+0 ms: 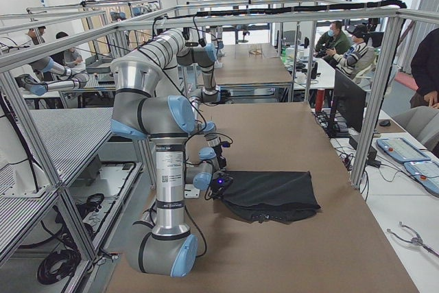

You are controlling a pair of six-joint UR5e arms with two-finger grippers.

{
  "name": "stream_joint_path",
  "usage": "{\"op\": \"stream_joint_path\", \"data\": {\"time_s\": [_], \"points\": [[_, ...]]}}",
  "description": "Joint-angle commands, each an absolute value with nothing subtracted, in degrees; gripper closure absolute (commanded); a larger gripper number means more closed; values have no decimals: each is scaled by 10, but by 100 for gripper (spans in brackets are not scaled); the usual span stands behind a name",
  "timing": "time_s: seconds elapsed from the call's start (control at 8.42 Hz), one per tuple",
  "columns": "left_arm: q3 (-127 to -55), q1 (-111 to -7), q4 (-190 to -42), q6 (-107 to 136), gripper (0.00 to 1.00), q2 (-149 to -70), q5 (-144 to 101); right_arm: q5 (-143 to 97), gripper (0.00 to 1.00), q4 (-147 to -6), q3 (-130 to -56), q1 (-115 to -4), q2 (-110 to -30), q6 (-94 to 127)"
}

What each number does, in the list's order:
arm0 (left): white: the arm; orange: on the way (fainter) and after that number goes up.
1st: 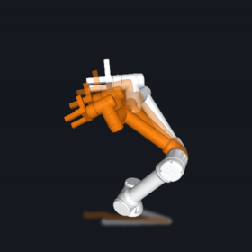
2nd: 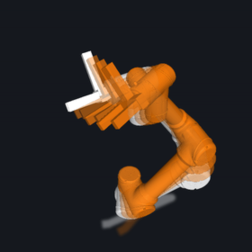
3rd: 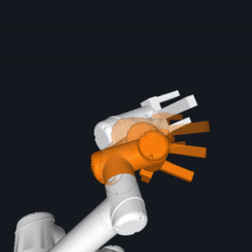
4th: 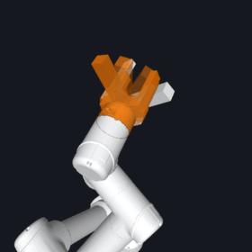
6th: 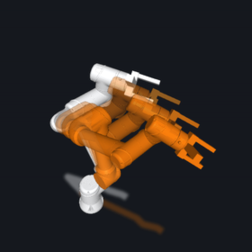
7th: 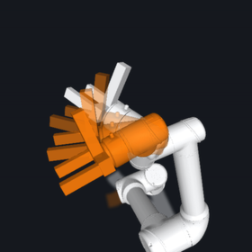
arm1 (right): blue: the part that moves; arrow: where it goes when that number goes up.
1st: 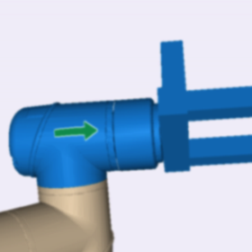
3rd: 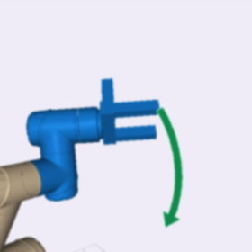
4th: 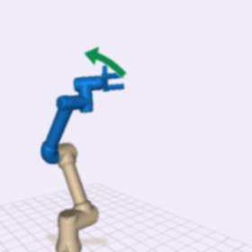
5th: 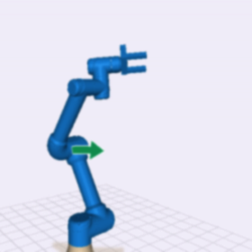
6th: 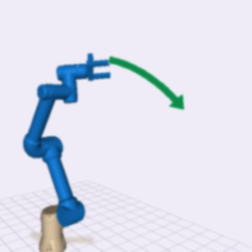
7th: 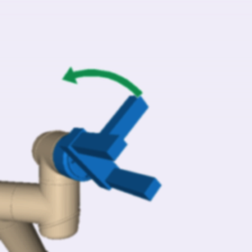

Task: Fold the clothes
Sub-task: 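Release the far corner and move the left gripper to the near corner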

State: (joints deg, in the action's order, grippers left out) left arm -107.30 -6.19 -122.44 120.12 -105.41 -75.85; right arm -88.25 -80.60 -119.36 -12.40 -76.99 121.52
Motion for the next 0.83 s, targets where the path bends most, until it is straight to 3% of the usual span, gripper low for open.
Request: {"op": "stream_joint_path", "data": {"time_s": [0.0, 0.12, 0.36, 0.71], "points": [[-1079, -59, -1224, 1202, 88, -1053, -767, -882, 100, -806, -1194, -125, -770, 1216], [-1111, -59, -1223, 1201, 100, -1034, -787, -882, 100, -806, -1197, -126, -772, 1216], [-1192, -62, -1223, 1201, 100, -986, -809, -882, 100, -806, -1236, -127, -777, 1217], [-1184, -135, -1199, 1201, 100, -1015, -876, -924, 100, -806, -1260, -156, -774, 1217]]}}
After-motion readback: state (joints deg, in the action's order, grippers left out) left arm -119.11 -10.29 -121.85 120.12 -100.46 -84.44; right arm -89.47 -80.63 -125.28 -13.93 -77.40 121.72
